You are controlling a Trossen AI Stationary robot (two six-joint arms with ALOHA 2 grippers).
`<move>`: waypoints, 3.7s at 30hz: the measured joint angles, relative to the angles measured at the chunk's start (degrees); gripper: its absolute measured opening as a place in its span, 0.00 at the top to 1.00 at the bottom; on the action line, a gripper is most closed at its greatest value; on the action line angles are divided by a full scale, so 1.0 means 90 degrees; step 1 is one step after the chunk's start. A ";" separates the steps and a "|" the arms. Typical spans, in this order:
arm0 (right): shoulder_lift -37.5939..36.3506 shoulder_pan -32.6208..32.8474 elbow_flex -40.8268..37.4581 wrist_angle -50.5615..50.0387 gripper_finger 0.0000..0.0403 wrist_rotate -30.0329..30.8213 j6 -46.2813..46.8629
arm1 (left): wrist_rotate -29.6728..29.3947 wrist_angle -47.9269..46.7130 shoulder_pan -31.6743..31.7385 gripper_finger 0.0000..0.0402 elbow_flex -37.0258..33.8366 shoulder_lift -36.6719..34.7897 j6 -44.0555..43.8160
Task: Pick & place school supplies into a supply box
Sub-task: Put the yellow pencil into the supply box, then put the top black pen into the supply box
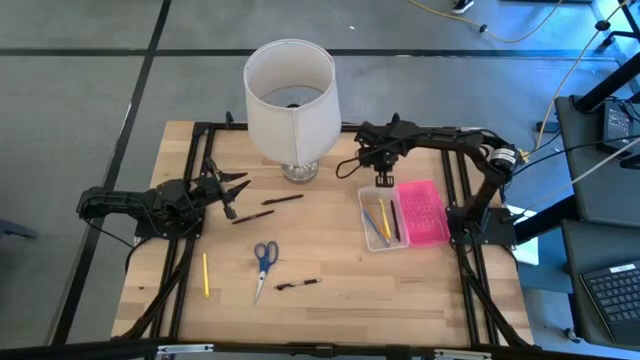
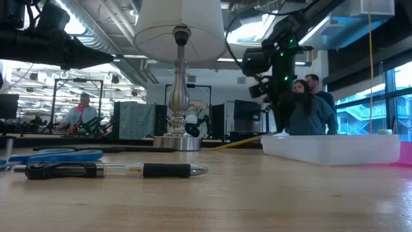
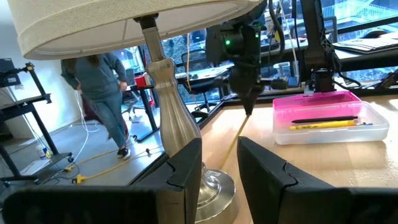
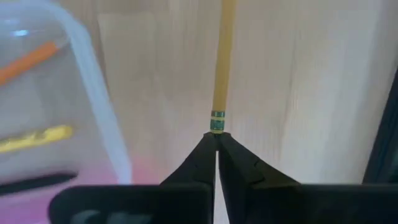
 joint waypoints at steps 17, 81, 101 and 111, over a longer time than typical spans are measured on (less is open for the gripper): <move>-0.1329 0.0028 0.0007 -0.1947 0.96 -0.2147 0.3420 | -0.0062 0.0000 0.0001 0.76 0.0000 0.0000 0.0008; 0.0081 0.6025 -0.1022 -0.0711 0.98 0.1680 1.2112 | -0.0480 0.0010 0.0000 0.76 -0.0001 -0.0002 0.0429; -0.0842 0.6015 -0.0488 -0.1906 0.62 0.1795 1.1025 | -0.0480 0.0044 0.0000 0.76 0.0001 -0.0001 0.0214; -0.1702 0.5872 -0.0803 -0.1696 0.61 0.2467 1.0148 | -0.0428 0.0041 0.0000 0.76 0.0000 -0.0001 -0.0583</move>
